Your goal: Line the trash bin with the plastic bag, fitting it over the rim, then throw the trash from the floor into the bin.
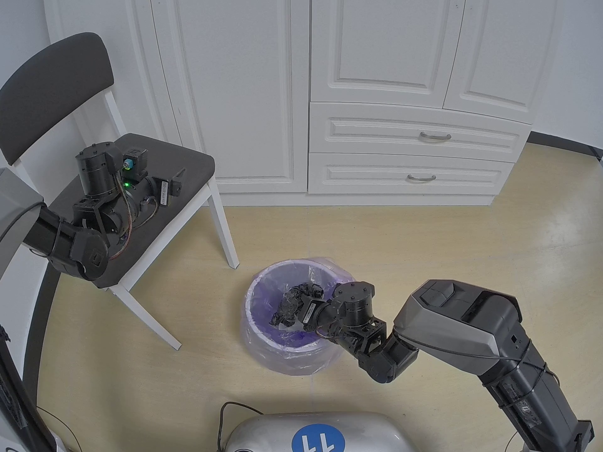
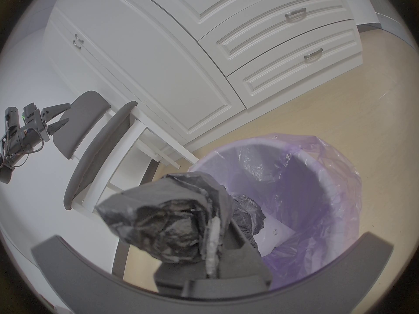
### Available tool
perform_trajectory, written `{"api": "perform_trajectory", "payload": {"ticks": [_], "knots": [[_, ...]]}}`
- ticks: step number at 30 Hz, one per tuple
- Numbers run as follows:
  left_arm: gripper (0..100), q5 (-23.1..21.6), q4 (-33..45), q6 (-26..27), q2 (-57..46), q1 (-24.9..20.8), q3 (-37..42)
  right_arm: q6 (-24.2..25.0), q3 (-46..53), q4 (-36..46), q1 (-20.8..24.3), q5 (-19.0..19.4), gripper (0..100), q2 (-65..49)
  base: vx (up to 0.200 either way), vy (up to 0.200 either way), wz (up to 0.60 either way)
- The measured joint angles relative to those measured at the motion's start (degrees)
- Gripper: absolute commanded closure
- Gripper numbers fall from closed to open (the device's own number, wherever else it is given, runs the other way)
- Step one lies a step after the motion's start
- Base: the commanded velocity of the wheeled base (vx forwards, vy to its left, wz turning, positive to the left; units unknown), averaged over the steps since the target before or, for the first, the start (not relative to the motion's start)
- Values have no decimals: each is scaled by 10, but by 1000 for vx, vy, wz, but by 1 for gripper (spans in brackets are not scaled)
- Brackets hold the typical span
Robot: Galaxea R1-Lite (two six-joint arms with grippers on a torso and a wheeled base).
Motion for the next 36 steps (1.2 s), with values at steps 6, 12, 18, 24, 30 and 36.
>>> {"api": "perform_trajectory", "payload": {"ticks": [6,12,18,24,30,36], "knots": [[0,0,0,5,1,-3,2,0,2,-5,0,0,0,1,0,0,0],[0,0,0,6,2,-4,3,-1,5,-29,1,-1,0,4,0,0,0],[0,0,-5,6,3,-4,2,-1,15,-59,4,-1,0,3,0,0,0],[0,0,-9,6,5,-4,0,0,32,-77,15,-3,0,-11,0,0,0],[0,0,-10,6,7,-4,0,-4,59,-117,30,-5,0,-31,0,0,0],[0,0,-11,6,8,-4,0,-8,65,-116,27,-3,0,-39,0,0,0]]}}
